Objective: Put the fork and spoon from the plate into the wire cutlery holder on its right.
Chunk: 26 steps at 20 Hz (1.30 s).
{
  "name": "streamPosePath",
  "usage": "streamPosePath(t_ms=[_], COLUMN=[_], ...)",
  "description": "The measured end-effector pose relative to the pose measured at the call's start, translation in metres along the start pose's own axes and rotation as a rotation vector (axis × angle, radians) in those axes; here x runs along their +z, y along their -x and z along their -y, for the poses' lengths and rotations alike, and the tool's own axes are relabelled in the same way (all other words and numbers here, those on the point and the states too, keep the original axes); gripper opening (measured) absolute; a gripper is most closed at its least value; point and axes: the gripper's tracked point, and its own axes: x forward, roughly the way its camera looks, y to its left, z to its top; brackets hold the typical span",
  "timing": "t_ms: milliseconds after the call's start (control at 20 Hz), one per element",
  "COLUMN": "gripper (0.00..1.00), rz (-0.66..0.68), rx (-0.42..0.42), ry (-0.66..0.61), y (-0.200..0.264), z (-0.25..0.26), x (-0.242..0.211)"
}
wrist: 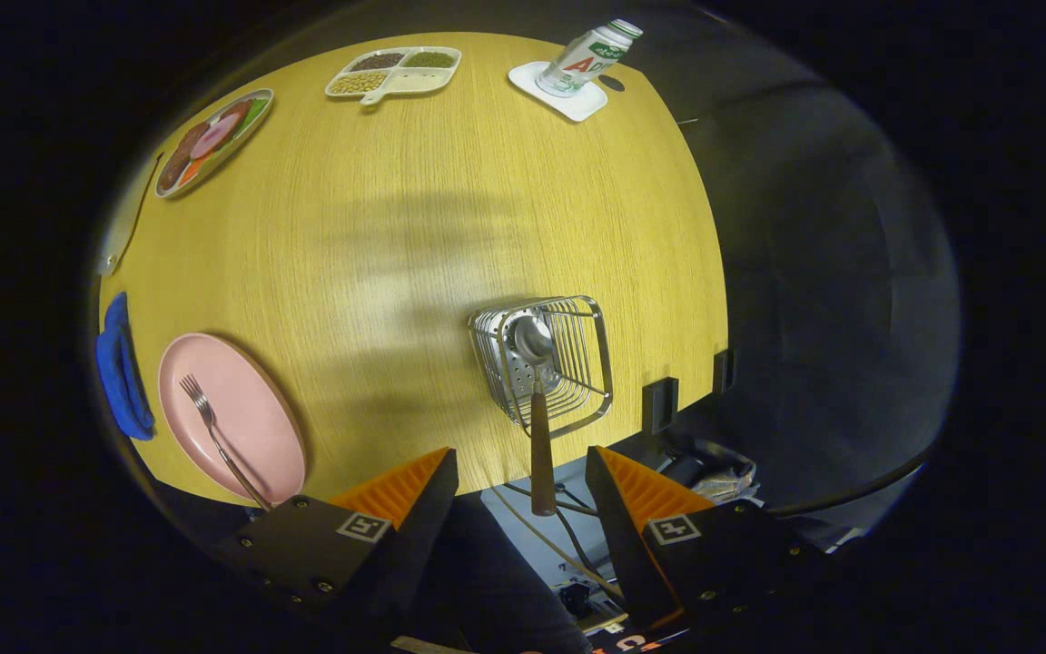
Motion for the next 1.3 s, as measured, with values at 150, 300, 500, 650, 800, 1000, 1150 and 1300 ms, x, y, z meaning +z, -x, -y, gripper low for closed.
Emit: streamPosePath(t_ms=[150, 300, 500, 650, 800, 1000, 1150, 1300], gripper=[0.87, 0.87, 0.87, 0.87, 0.87, 0.87, 0.87, 0.87], rz=[0.017, 0.038, 0.064, 0.087, 0.107, 0.128, 0.142, 0.164], rx=[-0.008, -0.015, -0.020, -0.011, 0.011, 0.078, 0.174, 0.288], ry=[0.020, 0.050, 0.109, 0.161, 0.220, 0.281, 0.278, 0.212], y=[0.009, 0.016, 0.026, 0.032, 0.032, 0.029, 0.024, 0.020], z=[-0.010, -0.021, -0.042, -0.066, -0.098, -0.150, -0.191, -0.229], x=[0.002, 0.004, 0.006, 0.009, 0.008, 0.003, -0.007, -0.017])
